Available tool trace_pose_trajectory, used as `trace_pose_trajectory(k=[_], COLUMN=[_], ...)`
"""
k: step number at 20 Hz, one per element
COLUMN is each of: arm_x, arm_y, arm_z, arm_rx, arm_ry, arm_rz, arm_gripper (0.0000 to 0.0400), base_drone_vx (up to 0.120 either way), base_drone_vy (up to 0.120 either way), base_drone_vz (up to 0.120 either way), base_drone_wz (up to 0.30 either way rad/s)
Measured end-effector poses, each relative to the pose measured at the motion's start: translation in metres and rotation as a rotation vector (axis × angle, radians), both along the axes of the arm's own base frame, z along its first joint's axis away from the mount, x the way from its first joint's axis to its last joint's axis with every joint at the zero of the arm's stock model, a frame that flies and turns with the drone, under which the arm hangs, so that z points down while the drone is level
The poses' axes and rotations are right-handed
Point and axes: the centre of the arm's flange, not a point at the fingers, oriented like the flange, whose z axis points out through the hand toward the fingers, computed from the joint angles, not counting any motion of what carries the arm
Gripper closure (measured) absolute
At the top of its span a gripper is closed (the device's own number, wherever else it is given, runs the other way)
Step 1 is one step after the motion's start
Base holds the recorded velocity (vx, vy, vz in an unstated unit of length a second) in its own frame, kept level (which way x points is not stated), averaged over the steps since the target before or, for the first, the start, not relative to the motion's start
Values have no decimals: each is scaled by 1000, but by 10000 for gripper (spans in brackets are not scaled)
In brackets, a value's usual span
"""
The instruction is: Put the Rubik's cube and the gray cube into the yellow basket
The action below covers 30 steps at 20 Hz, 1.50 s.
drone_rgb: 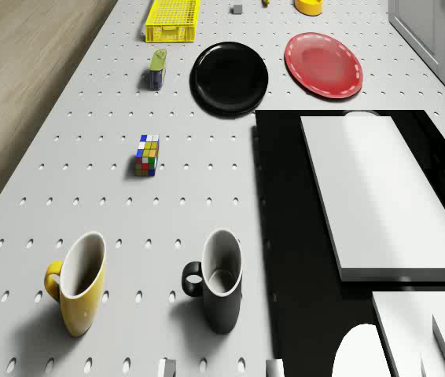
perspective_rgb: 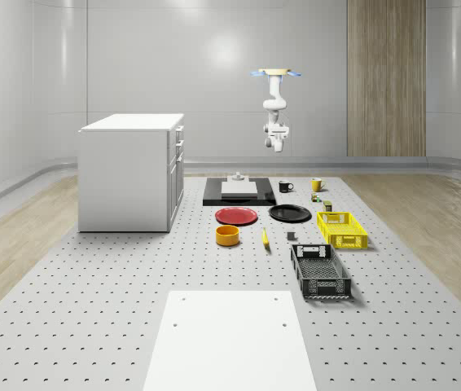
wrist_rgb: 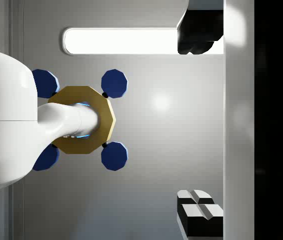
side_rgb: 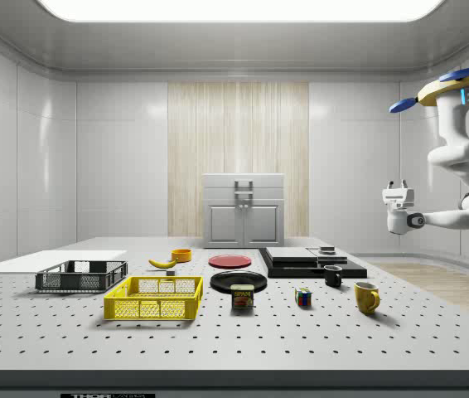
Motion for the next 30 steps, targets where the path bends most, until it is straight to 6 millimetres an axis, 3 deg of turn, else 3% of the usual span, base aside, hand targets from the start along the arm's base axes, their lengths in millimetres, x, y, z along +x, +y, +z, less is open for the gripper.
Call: trace_pose_trajectory(k=[6,13,30], arm_x=[-4,-1,-1], arm_y=[0,0,0], arm_z=[43,78,93], arm_rx=[0,0,-1], arm_ry=[-5,-10,-23], arm_rz=[0,0,0], arm_gripper=[0,0,0], base_drone_vx=[7,120,120], base_drone_vy=[73,120,120], base_drone_vz=[0,0,0], base_drone_wz=[0,0,0])
